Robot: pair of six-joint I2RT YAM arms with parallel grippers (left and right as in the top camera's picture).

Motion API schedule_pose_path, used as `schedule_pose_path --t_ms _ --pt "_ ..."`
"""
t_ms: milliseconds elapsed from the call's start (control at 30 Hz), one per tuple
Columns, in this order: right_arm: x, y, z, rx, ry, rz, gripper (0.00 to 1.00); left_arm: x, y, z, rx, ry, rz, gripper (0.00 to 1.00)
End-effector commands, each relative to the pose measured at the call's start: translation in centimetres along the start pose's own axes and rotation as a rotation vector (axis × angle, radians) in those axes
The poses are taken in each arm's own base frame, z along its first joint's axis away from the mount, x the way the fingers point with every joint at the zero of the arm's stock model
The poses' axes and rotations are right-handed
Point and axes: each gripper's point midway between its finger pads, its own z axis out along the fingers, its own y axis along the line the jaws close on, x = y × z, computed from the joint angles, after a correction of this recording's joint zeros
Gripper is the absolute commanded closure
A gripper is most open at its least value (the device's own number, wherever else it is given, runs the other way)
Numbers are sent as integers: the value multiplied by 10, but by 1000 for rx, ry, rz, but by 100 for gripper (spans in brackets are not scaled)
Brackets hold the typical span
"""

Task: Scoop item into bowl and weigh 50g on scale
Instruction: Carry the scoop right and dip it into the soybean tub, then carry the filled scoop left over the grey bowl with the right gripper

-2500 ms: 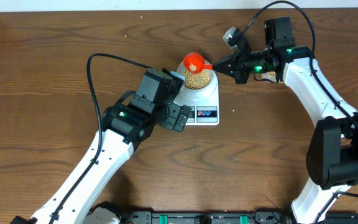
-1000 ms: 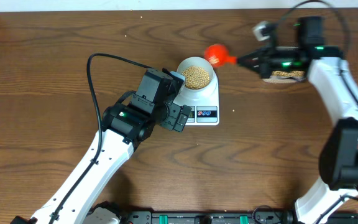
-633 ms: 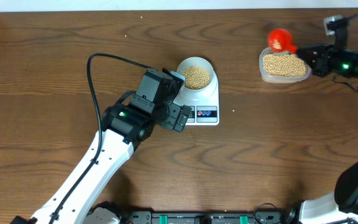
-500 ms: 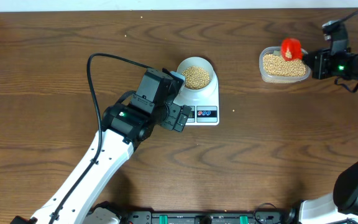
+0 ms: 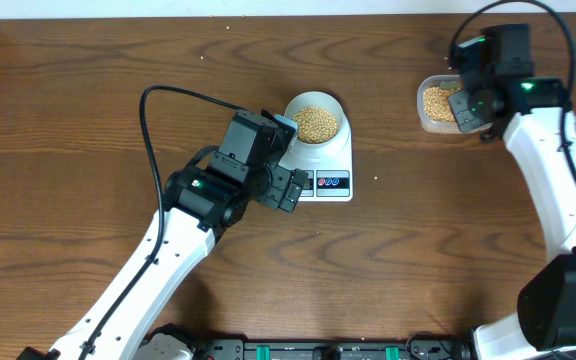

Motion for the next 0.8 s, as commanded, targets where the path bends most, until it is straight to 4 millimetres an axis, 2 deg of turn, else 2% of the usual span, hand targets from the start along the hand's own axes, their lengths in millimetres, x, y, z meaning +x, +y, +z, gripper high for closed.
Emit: schedule_pose_path --t_ms 0,67,167,333,467,600,767 --pt "1 -24 -14 204 31 -12 99 1 3 2 -15 9 -5 2" --pt "-2 -21 -14 195 19 -14 99 1 3 2 -15 9 -5 2" --pt "-11 -2 -11 81 -32 -14 99 1 3 2 -15 9 -4 2" --pt "-41 33 -18 -134 -180 -9 99 1 3 2 -15 9 -5 2" --pt "-61 52 -34 -267 -291 -13 99 1 3 2 -15 9 -5 2" --pt "-84 93 -64 -542 -448 -47 99 1 3 2 -15 9 -5 2" --pt "-90 113 -80 -657 -501 -73 99 1 3 2 -15 9 -5 2"
